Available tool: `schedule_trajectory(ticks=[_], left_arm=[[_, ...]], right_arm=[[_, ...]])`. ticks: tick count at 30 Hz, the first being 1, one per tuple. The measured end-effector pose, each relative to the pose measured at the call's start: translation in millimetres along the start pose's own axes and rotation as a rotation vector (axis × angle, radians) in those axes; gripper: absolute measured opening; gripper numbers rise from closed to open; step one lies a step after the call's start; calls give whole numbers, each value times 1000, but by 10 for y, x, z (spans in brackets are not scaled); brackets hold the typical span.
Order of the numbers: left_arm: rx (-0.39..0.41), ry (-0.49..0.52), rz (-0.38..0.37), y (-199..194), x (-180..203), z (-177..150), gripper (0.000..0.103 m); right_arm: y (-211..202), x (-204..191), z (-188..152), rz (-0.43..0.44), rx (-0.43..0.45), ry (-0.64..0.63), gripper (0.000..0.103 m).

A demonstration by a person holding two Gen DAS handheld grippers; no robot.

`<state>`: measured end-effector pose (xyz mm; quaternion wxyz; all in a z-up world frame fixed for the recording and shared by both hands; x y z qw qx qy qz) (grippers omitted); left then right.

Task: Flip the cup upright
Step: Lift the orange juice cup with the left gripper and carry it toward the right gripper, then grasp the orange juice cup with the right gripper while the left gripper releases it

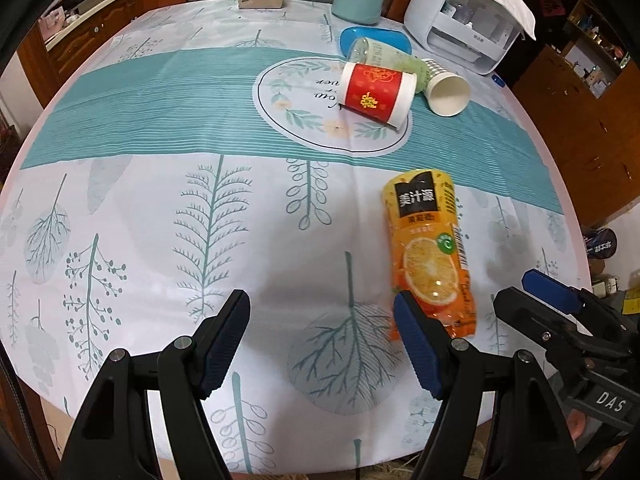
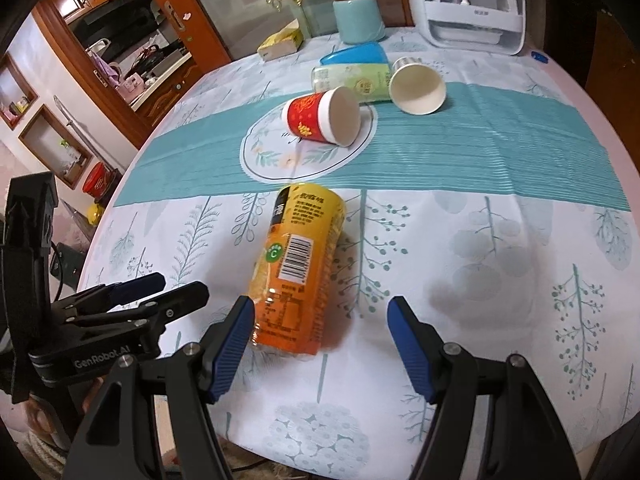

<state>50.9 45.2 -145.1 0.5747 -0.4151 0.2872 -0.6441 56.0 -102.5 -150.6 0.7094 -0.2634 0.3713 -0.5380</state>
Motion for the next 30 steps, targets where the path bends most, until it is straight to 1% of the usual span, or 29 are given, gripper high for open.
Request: schedule_trajectory(ticks=[7, 12, 17, 23, 27, 30], left_arm=[[-16, -11, -3, 137, -80, 69, 73], [-24, -27, -8, 201, -135, 100, 73], [-38, -43, -14, 289, -191, 129, 73], [-42, -54, -14, 361, -232, 160, 73], [-52, -55, -18, 414, -246, 172, 73], [-56, -49, -16, 436, -243, 180, 73]], right_arm=[[145, -25, 105, 12, -65, -1, 69], [291, -35, 220, 46, -138, 10, 69], [527, -26, 298, 113, -252, 70, 69], [808, 3, 281, 176, -391, 163, 69], [922, 33, 264, 203, -441, 210, 69], [992, 53, 243, 197, -463, 215, 69]])
Point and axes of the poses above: each gripper's, at about its wrist camera, not at the fingertips, and y roughly the way its jaws point, x to its right, z to its top, the point moved 3 cm from there along y, roughly the way its jaws point, and after that the axes turned 8 degrees about x, right-handed, at the moved point
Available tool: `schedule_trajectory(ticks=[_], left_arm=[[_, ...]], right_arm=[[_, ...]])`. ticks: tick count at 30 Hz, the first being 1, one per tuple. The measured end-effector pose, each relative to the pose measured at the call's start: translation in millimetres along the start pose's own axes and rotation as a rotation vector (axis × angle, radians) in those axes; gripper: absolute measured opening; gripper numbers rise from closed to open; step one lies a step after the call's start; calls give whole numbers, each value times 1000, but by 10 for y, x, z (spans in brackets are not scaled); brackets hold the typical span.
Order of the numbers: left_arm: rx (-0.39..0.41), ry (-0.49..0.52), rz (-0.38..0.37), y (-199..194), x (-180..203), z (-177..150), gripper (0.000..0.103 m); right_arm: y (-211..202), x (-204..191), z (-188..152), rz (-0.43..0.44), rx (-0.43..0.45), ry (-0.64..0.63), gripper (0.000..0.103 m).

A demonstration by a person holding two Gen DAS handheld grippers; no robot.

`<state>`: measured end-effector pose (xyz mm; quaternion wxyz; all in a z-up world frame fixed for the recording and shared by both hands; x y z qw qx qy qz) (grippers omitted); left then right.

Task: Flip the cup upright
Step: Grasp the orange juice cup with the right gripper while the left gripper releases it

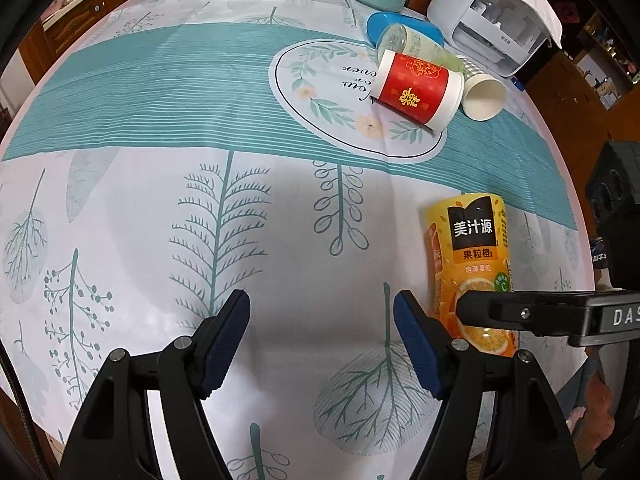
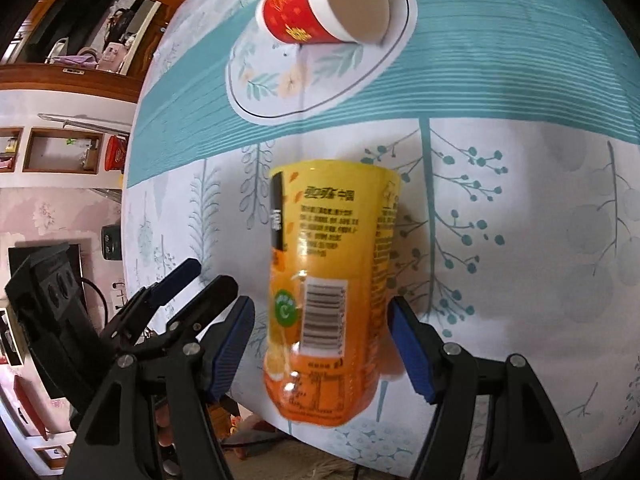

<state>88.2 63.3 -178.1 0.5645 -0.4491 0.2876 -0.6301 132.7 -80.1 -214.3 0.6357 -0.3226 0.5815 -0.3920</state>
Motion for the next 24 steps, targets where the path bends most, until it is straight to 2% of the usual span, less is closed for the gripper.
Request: schedule_trajectory(ticks=[2, 4, 11, 14, 18, 24], left_arm=[[3, 6, 5, 9, 0, 15, 73], [10, 15, 14, 17, 4, 36, 73], [28, 50, 14, -11, 85, 73, 73], [47, 79, 11, -60, 167, 77, 73], [81, 120, 8, -154, 289, 76, 73], [143, 150, 16, -253, 454, 106, 73]], right_arm=[[15, 16, -1, 2, -1, -1, 69], [15, 20, -4, 11, 12, -6, 58], [-113, -10, -55, 18, 98, -79, 57], [-231, -12, -90, 23, 175, -109, 57], [-414, -45, -158, -11, 330, -194, 57], [-634, -109, -268, -131, 667, -375, 57]])
Point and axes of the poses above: each gripper's, at about its wrist camera, not at the fingertips, and y roughly the way its jaws point, x to its right, z to its top, the point moved 3 cm from there along y, roughly the way its jaws point, and after that the axes turned 8 degrees about x, right-handed, at the moved point
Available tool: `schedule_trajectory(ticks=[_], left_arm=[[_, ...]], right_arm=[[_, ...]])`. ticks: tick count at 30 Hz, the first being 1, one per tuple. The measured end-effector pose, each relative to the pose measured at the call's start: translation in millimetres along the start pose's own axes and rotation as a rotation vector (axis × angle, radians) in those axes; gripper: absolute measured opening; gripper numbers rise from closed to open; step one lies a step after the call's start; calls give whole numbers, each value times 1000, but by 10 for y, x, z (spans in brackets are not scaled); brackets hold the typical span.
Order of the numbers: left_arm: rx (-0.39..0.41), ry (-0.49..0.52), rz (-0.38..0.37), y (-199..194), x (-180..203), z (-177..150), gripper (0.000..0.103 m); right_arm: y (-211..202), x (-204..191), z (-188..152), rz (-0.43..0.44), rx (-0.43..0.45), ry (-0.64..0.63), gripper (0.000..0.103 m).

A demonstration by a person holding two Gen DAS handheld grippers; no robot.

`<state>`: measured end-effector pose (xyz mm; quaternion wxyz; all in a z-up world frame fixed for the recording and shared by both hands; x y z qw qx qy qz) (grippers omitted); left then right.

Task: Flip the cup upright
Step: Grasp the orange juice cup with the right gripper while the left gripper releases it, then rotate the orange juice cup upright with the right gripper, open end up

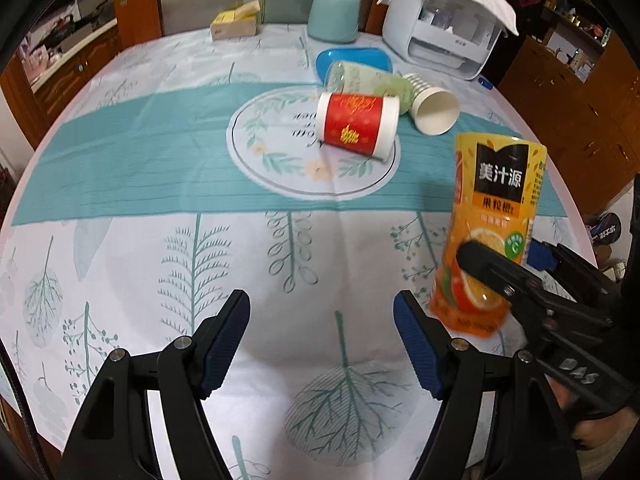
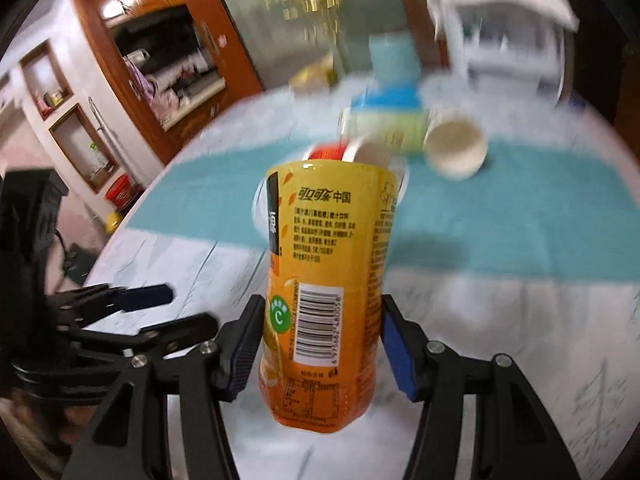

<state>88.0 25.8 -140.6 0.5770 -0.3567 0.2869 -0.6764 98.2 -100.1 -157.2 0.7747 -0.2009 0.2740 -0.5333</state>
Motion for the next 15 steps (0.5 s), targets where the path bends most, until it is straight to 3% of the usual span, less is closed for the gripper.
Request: schedule_trajectory(ticks=[6, 15], left_arm=[[48, 37, 30, -8, 130, 23, 73], [71, 22, 27, 23, 168, 3, 73]], right_arm=[[74, 83, -60, -86, 192, -80, 57], [122, 134, -80, -89, 235, -60, 57]])
Point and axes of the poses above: each gripper's, at about its wrist camera, not at the fingertips, and y roughly the way its jaws point, x to its right, z to its top, the point moved 3 cm from there along y, roughly the way its jaws point, and after that the axes turned 8 degrees about x, right-handed, at the moved point
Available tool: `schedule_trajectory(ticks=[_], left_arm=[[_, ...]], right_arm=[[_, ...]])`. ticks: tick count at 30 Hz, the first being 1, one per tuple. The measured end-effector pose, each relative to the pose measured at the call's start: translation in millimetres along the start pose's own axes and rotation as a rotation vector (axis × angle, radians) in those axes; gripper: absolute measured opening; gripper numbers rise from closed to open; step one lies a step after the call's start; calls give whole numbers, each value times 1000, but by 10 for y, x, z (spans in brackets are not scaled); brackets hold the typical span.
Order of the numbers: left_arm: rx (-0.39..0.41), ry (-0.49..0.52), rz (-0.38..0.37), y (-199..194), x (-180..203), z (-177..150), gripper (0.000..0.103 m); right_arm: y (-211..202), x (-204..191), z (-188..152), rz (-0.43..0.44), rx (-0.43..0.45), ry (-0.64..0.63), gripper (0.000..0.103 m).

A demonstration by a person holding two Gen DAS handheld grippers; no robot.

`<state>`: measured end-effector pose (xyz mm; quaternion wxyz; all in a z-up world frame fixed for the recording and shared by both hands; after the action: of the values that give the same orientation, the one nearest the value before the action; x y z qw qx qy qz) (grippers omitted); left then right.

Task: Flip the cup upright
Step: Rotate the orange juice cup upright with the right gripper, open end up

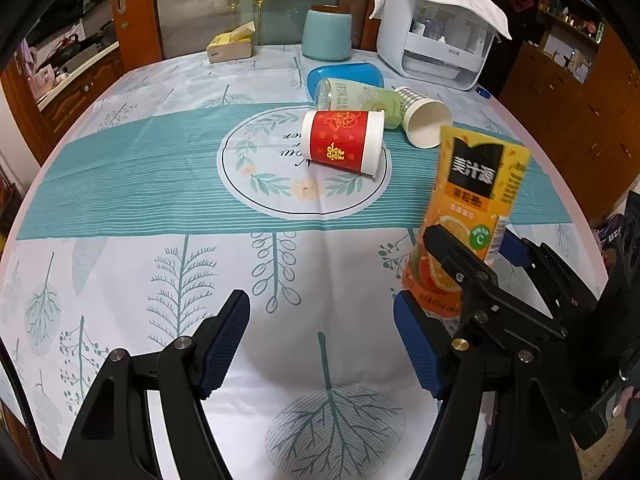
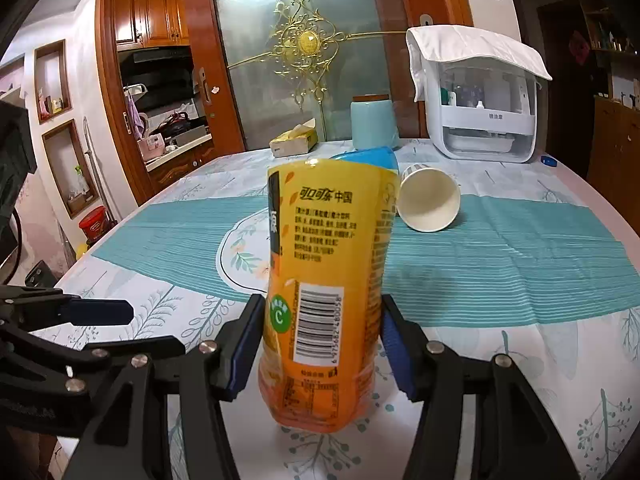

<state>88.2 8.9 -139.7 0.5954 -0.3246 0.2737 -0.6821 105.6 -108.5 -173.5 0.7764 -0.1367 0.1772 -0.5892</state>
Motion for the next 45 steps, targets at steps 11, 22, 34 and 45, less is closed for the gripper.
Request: schedule_trajectory(ticks=[11, 22, 34, 45], left_arm=[[35, 4, -8, -128, 0, -5, 73], [77, 72, -92, -322, 235, 81, 82], [49, 71, -119, -300, 277, 5, 82], [39, 67, -159, -346, 330, -41, 82]], right_arm=[[-158, -85, -103, -6, -33, -38, 58], [-213, -125, -141, 1, -48, -70, 58], [-340, -128, -196, 26, -66, -51, 64], [-526, -156, -240, 21, -39, -83, 65]])
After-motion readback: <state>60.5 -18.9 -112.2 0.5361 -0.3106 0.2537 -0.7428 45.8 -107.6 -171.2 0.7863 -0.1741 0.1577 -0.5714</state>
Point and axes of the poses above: each gripper's, at about its wrist camera, not at the fingertips, and y roughly the way its jaws point, x to its right, z to its top, the point moved 3 cm from there along y, roughly the way its jaws point, and after that the axes turned 8 degrees about x, right-handed, at the moved point
